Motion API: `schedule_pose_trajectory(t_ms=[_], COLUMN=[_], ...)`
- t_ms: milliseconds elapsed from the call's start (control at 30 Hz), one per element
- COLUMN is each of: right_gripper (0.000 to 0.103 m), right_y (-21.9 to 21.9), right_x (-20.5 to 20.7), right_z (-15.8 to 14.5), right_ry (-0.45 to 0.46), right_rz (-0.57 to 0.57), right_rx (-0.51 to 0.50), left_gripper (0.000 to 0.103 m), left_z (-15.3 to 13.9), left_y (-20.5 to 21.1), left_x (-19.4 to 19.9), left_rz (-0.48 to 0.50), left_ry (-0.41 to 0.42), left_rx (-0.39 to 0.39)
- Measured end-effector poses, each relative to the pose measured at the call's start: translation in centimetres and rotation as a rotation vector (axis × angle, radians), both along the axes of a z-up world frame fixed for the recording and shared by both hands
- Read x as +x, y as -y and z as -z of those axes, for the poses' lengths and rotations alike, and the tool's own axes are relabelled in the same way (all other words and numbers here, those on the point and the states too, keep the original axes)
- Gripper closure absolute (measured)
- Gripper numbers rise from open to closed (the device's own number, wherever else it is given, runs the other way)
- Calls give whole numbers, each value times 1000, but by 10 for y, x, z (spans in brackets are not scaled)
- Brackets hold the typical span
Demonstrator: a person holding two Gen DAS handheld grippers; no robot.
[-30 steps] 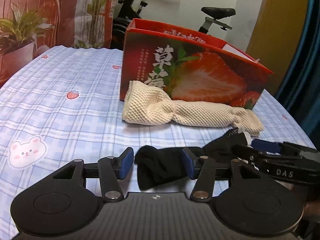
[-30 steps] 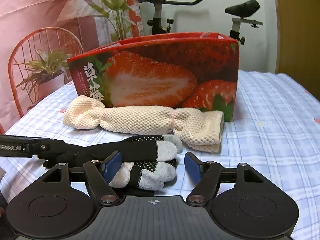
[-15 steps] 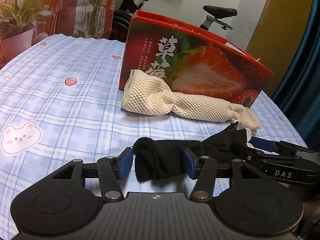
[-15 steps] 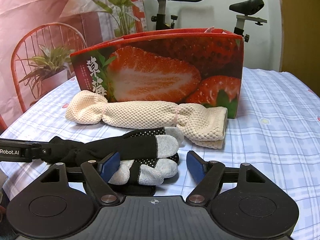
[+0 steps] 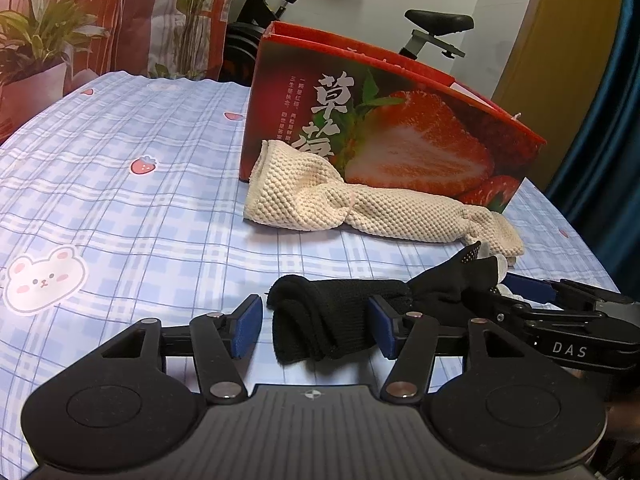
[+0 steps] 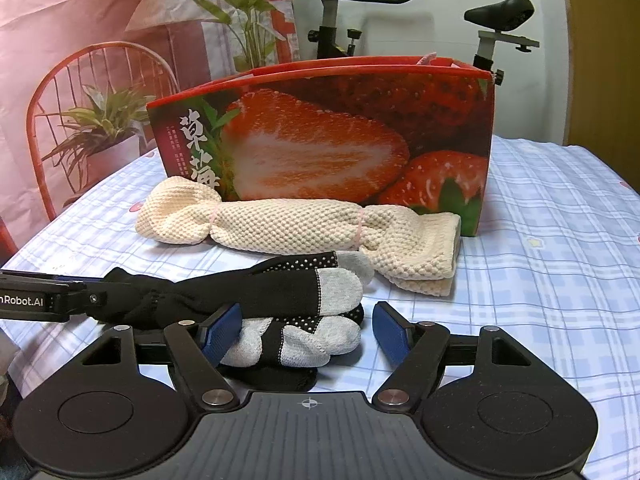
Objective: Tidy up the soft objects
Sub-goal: 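Move both tools to the black-and-white gloves and close on them, then lift the gloves with both tools, lower them into the box, open both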
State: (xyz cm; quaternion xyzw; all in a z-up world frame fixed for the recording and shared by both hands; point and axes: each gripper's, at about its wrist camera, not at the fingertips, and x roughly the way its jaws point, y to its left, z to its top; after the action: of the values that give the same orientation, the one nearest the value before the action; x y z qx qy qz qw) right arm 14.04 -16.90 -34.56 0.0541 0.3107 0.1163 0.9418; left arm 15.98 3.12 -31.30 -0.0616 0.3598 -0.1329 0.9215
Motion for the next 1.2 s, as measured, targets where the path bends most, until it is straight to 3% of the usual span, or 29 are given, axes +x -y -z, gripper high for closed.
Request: schedule_pose_trajectory(t_ms=[233,400,467,600,867,1033,1200], right_gripper=[42,52,68,88,89,89,89], right_y=[0,0,0,-7,-1,5,11], right_x=[0,-2,-2,-5,-13,-10,19], right_z=[0,-1,-2,-6,-33,-69,-111], right_ry=[-4,-13,-20,-17,73,173,225], right_rz=[-13,-27,-42,-78,-77,-77,-64], right_rx=[16,35,52,53,93,100,110], left_gripper=[52,71,75,78,78,78,78], left_z=[0,-2,-4,-11,-47,-90,-132], left_y=[1,3,5,4,-2,2,11], left_x=[0,-2,-4,-6,-8,7,38], left_rz=[10,35,44,45,59,79,100], left_ry=[-14,-4,7,25,122,218,285], left_rx=[-20,-27,-8,-10,-34,-14,3])
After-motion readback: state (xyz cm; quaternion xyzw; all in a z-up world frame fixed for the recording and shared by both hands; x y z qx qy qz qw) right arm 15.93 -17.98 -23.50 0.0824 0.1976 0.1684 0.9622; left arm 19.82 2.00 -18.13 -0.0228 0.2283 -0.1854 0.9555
